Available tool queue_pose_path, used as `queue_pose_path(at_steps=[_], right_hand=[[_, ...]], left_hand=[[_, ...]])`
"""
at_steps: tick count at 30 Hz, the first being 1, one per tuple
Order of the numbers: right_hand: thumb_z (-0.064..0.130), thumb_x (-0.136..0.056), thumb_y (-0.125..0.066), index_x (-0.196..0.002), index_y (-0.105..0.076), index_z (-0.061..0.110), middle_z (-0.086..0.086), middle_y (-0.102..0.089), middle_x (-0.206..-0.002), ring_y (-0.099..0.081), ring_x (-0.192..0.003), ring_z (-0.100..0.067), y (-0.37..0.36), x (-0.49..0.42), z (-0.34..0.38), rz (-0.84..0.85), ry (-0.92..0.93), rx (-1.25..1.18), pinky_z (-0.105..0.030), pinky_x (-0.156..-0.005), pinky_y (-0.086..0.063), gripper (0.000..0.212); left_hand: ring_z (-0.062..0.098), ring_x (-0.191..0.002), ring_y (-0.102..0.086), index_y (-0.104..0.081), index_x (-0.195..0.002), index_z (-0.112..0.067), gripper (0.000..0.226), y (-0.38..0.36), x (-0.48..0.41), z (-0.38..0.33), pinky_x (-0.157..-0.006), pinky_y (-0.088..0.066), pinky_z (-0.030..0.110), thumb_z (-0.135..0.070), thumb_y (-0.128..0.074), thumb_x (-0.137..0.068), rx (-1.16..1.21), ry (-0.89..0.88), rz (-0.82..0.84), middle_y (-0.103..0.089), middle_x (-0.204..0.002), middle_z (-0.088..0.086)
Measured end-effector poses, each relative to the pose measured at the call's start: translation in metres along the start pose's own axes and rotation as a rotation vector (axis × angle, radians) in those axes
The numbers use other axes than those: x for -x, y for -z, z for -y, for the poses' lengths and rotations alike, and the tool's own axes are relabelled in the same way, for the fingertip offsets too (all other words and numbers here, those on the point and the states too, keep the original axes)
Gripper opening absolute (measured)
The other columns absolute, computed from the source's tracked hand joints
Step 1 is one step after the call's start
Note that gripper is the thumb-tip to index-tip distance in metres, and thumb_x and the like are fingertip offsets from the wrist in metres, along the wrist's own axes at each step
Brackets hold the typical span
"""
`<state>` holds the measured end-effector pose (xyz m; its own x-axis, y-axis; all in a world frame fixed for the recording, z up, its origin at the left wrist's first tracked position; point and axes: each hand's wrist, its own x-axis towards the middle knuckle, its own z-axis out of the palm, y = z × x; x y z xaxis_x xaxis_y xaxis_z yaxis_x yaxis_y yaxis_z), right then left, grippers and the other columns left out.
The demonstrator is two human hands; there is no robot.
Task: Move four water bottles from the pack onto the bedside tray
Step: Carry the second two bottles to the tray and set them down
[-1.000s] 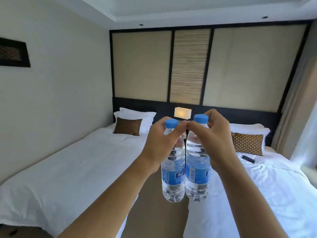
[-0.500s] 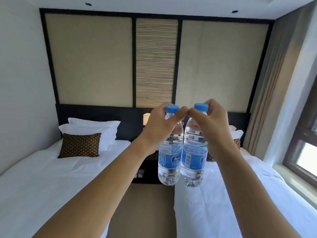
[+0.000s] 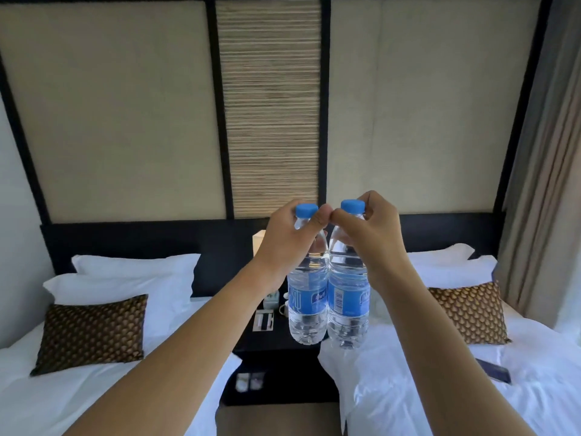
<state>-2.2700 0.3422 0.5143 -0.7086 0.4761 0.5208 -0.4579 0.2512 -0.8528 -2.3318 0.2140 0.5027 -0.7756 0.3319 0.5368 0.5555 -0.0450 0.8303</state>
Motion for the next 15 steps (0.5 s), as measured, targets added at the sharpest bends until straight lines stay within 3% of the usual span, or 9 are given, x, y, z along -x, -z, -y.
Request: queue_pose_path(at_steps=[5, 8, 11, 15], right_hand=[[0.021, -0.074, -0.078, -0.078, -0.044, 0.016, 0.001, -0.047, -0.066, -0.042, -0.063, -0.018, -0.059, -0.139, -0.089, -0.032, 0.003, 0.012, -0.036, -0.058, -0.040, 0.035], [0.023, -0.075, -0.079, -0.076, -0.042, 0.017, 0.004, -0.044, -0.067, -0.038, -0.063, -0.015, -0.096, -0.214, -0.154, -0.055, -0.007, 0.046, -0.035, -0.059, -0.038, 0.038], [0.024, -0.075, -0.080, -0.075, -0.041, 0.018, 0.001, -0.043, -0.068, -0.038, -0.064, -0.016, -0.132, -0.282, -0.233, -0.078, -0.025, 0.081, -0.035, -0.059, -0.037, 0.039], [0.025, -0.072, -0.078, -0.077, -0.043, 0.016, -0.004, -0.045, -0.071, -0.038, -0.065, -0.019, -0.176, -0.366, -0.358, -0.118, -0.063, 0.124, -0.037, -0.059, -0.038, 0.036]], left_hand=[[0.001, -0.058, -0.067, -0.061, -0.105, 0.003, 0.037, 0.013, -0.142, 0.096, -0.062, -0.053, 0.014, -0.034, -0.066, -0.098, -0.009, 0.001, 0.034, -0.068, -0.083, 0.009], [0.003, -0.058, -0.066, -0.063, -0.101, -0.004, 0.028, 0.021, -0.220, 0.167, -0.062, -0.053, 0.015, -0.032, -0.066, -0.099, 0.025, 0.013, 0.052, -0.067, -0.080, 0.008], [0.006, -0.059, -0.065, -0.062, -0.102, 0.003, 0.035, 0.027, -0.295, 0.253, -0.064, -0.055, 0.020, -0.032, -0.067, -0.098, 0.064, 0.013, 0.085, -0.065, -0.079, 0.009], [0.002, -0.060, -0.064, -0.059, -0.094, 0.000, 0.024, 0.029, -0.388, 0.387, -0.061, -0.053, 0.013, -0.022, -0.066, -0.099, 0.090, 0.025, 0.154, -0.062, -0.081, 0.010]])
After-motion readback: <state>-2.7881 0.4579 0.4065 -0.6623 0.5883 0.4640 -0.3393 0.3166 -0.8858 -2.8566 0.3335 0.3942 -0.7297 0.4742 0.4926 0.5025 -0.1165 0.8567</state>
